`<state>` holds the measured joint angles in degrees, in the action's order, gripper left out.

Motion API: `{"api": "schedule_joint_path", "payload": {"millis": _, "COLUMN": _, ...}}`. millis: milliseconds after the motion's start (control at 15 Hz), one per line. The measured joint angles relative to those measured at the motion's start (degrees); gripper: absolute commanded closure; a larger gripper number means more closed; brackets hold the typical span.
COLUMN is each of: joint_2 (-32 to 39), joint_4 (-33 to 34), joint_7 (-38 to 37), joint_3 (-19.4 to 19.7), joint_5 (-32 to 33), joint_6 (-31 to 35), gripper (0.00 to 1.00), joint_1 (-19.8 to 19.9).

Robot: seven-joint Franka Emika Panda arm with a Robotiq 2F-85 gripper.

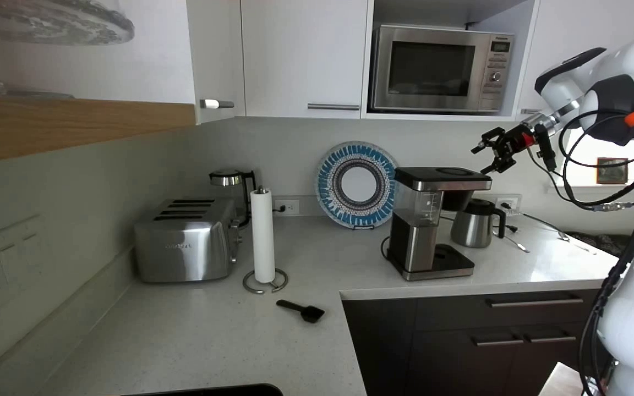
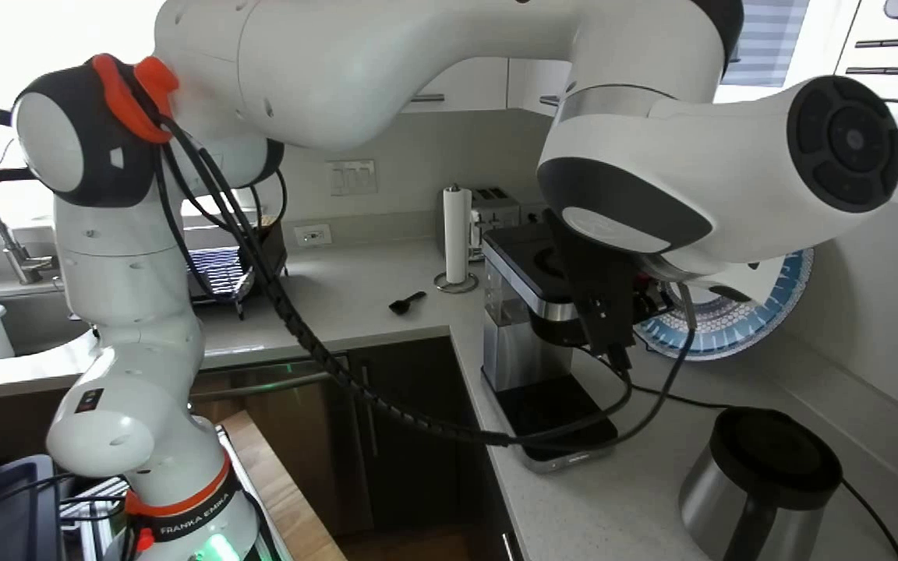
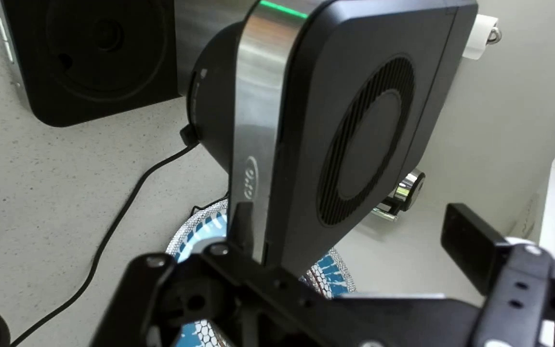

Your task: Open the coffeemaker chamber.

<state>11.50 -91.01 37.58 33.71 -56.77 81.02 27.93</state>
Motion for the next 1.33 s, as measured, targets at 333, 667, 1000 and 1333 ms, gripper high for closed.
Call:
{"api": "schedule_joint_path", "payload": {"millis": 333, "joint_2": 2.3, "joint_4": 2.2, "joint_7": -0.1, "joint_3": -4.0, "joint_5": -0.6, "joint_6": -2.4, "gripper": 0.00, "joint_1": 3.5}}
{"api": "schedule_joint_path", "payload": {"millis": 667, "joint_2": 3.2, "joint_4": 3.6, "joint_7": -0.5, "joint_3": -6.8, "joint_5": -0.8, "joint_6": -3.2, "gripper": 0.00, "joint_1": 5.8}}
{"api": "schedule_joint_path", "payload": {"millis": 1000, "joint_2": 3.8, "joint_4": 4.4, "joint_7": -0.8, "joint_3": -8.4, "joint_5": -1.9, "joint_6": -5.2, "gripper": 0.00, "joint_1": 7.9}}
{"api": "schedule_joint_path", "payload": {"millis": 1333, "joint_2": 3.7, "joint_4": 5.9, "joint_7": -1.6, "joint_3": -9.1, "joint_5": -4.6, "joint_6": -9.1, "gripper": 0.00, "joint_1": 9.8}}
